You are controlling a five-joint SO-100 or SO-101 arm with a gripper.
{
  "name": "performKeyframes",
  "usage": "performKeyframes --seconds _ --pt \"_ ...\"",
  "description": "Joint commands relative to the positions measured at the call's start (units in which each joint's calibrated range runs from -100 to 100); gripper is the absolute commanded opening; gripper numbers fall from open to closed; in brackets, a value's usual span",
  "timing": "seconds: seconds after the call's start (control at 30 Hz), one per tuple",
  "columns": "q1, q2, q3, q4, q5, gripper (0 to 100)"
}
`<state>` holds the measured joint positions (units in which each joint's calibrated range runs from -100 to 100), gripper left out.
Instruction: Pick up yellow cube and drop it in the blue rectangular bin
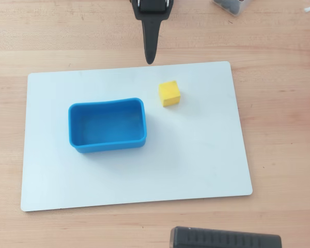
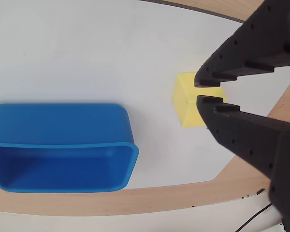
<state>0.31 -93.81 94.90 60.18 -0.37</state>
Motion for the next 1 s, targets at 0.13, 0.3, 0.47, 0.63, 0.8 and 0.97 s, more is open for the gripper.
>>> performKeyframes --seconds 0.13,0.3,0.47,0.63,0.8,0.97 --pt "-5.8 -2.47 -0.08 0.84 3.61 0" --pt "-5.45 -0.89 -3.17 0.93 5.23 0" --pt "-5.97 13.13 -13.35 0.43 6.25 0" --pt "-6.66 26.97 -24.26 1.18 6.4 0" --pt "-6.74 36.08 -32.44 2.66 6.06 0" --pt "-6.06 47.87 -39.81 4.31 6.01 0"
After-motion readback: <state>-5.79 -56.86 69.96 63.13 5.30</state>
